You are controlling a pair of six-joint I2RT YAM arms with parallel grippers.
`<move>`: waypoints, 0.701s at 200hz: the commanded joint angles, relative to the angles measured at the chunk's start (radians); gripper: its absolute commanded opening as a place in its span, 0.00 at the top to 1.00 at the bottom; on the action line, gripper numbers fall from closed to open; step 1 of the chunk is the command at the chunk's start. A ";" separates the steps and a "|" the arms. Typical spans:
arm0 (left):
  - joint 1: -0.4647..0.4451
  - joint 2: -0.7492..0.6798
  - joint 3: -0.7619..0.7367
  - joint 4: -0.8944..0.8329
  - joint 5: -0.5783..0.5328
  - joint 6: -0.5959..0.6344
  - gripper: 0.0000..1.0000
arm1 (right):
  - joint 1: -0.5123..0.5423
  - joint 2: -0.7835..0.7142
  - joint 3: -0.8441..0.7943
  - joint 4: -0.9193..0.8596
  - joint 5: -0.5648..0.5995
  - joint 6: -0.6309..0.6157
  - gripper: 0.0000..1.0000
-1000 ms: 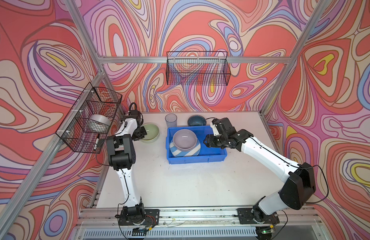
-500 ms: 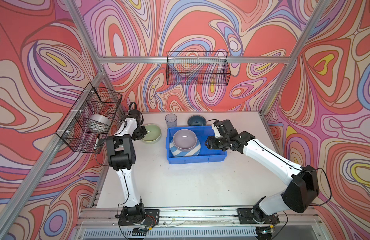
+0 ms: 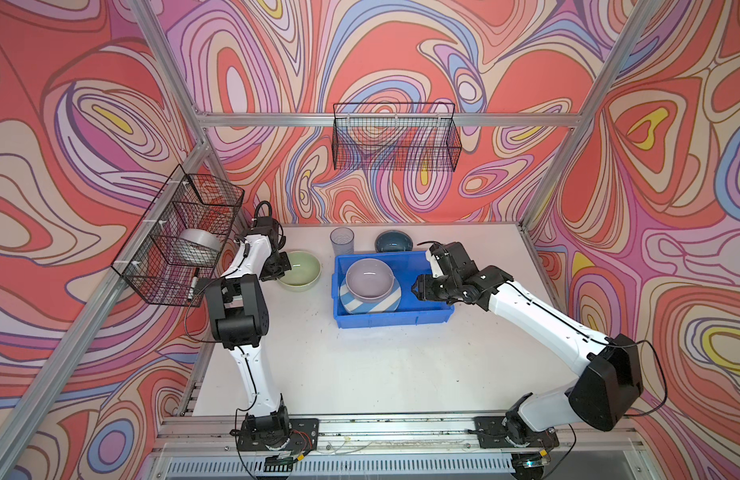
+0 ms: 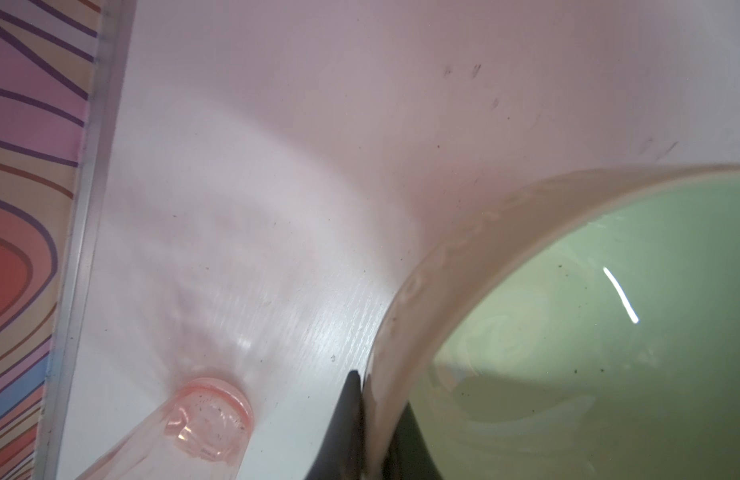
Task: Place the mixed dishes into the plastic bin
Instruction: 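Pinch the pale green bowl rim with the left gripper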
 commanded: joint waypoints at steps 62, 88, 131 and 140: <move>-0.001 -0.189 0.057 -0.057 0.042 0.050 1.00 | 0.007 -0.047 -0.028 0.010 0.010 0.024 0.42; -0.004 -0.229 0.095 -0.091 0.063 0.062 1.00 | 0.007 -0.057 -0.040 0.010 0.016 0.030 0.42; -0.027 -0.258 0.190 -0.176 0.128 0.104 1.00 | 0.007 -0.061 -0.039 0.012 0.018 0.037 0.42; -0.037 -0.264 0.207 -0.189 0.145 0.110 1.00 | 0.007 -0.062 -0.036 0.010 0.019 0.039 0.42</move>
